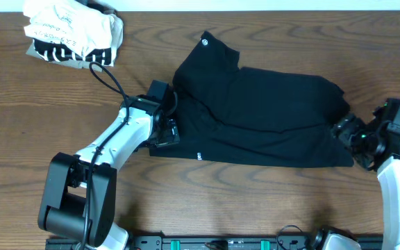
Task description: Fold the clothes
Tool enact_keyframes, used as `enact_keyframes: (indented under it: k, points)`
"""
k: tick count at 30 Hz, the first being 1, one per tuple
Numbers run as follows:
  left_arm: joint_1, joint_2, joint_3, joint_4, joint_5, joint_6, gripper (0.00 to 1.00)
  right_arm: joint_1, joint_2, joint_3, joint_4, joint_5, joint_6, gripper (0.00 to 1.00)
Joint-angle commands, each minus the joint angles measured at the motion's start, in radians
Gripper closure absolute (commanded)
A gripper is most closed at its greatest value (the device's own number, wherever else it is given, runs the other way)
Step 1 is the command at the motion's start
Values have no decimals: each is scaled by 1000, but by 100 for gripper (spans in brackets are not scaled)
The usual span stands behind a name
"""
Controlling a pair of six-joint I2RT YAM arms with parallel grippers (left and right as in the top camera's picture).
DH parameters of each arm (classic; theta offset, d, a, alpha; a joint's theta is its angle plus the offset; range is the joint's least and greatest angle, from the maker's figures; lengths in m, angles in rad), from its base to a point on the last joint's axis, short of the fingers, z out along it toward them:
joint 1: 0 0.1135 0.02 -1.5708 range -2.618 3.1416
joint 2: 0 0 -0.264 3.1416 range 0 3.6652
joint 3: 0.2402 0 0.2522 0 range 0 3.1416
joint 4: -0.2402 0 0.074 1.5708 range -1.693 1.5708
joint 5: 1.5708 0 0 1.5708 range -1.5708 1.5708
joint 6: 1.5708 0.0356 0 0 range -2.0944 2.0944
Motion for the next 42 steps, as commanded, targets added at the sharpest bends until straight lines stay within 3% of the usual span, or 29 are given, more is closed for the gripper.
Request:
enact_keyframes:
  k: [1, 6, 9, 11, 17, 26, 32, 42]
  points:
    - [5, -9, -7, 13, 10, -17, 14, 32, 33, -45, 11, -46, -16, 22]
    - [5, -9, -7, 63, 97, -17, 35, 56, 108, -114, 113, -43, -15, 38]
    - [6, -9, -7, 69, 94, -17, 58, 44, 167, -126, 137, -22, 2, 60]
    - [6, -8, -7, 69, 94, -17, 72, 38, 204, -126, 142, 2, 22, 69]
    - [6, -6, -7, 69, 117, -18, 94, 26, 293, -126, 145, 75, 49, 76]
    - [6, 24, -10, 89, 174, -45, 94, 26, 327, -126, 143, 115, 76, 77]
    - [6, 93, -10, 126, 199, -43, 94, 26, 328, -126, 126, 169, 81, 97]
    - [24, 152, -10, 140, 183, -43, 94, -10, 332, -127, 89, 222, 129, 93]
